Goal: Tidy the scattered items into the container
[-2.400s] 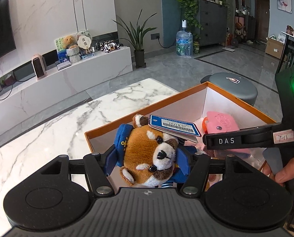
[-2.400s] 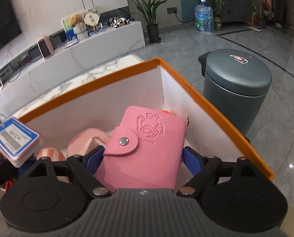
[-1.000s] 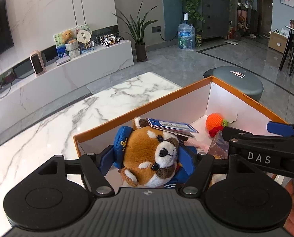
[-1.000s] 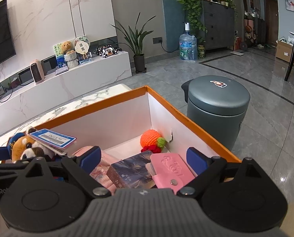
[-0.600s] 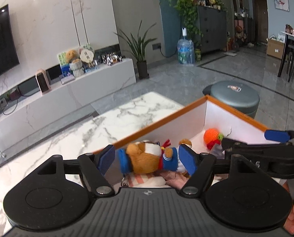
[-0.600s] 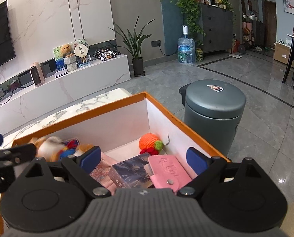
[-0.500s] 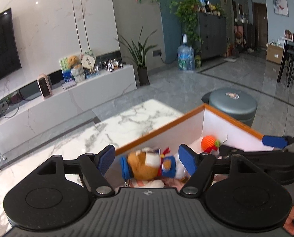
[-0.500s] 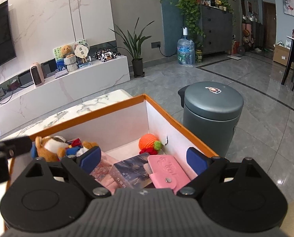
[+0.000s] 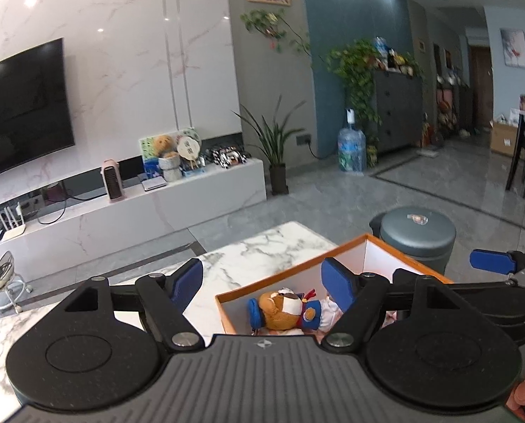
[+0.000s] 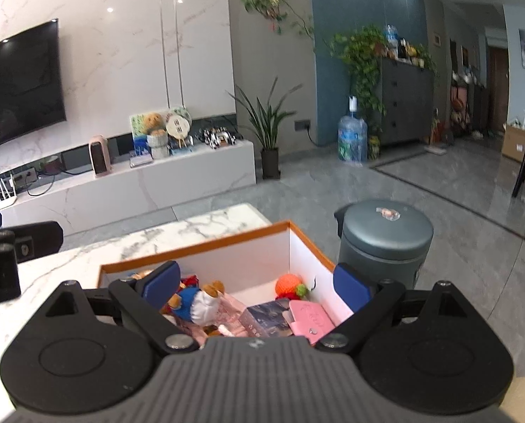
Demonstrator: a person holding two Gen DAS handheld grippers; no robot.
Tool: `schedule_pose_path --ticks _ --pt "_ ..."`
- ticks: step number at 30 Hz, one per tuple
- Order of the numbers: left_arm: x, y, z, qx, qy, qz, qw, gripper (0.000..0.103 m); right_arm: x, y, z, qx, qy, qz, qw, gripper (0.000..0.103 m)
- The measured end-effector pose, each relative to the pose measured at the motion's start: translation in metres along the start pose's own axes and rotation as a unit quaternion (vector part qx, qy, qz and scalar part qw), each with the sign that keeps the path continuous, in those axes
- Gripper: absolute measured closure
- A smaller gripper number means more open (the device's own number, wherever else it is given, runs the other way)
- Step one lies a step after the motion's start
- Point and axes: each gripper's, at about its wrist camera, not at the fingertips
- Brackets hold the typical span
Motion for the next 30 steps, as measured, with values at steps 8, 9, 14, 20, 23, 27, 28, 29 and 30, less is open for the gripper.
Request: schedule_pose_path --ticks 8,9,14,20,23,27,28,29,30 --pt "-0.006 -0.036 -0.001 0.009 -0.022 -0.033 0.9992 0.015 -0.004 -0.042 -0.008 0.002 -0.01 -0.026 1.0 0.008" --pt "-0.007 -0.039 -0.001 0.008 -0.022 -0.034 0.9991 0.015 -0.006 -0.046 -0.008 0.003 -0.013 -0.027 1.0 0.008" --pt "-0.019 -0.053 -0.003 0.009 -0.025 -0.038 0.9989 0.015 -0.016 -0.064 -0.008 0.008 -0.023 -0.03 0.999 0.008" --pt "-0.04 -0.059 -0.009 0.018 -0.017 -0.027 0.9993 0.014 -0.031 -0.081 -0.01 0.01 -0.032 -0.03 0.999 0.007" --pt "-0.049 -0.06 -0.014 0.021 -0.009 -0.019 0.9995 0.014 -0.04 -0.086 -0.011 0.009 -0.032 -0.024 0.999 0.006" --pt "-0.063 -0.06 -0.018 0.024 -0.005 -0.009 0.9997 0.014 -0.053 -0.091 -0.013 0.005 -0.032 -0.013 0.999 0.006" --pt "-0.067 -0.061 -0.019 0.024 -0.006 -0.006 0.9997 0.014 -0.056 -0.092 -0.013 0.004 -0.033 -0.01 0.999 0.006" --pt "-0.069 -0.062 -0.019 0.023 -0.009 -0.004 0.9997 0.014 -0.059 -0.093 -0.014 0.004 -0.034 -0.008 0.999 0.006" --pt "-0.072 -0.062 -0.019 0.022 -0.011 -0.001 0.9997 0.014 -0.062 -0.094 -0.015 0.002 -0.035 -0.005 0.999 0.006"
Point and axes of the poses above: each gripper's, at about its wrist camera, not at the fingertips, and y roughly the way its jaws point, z to its left, x to its top, and after that the axes turned 12 degrees about -x, right-handed
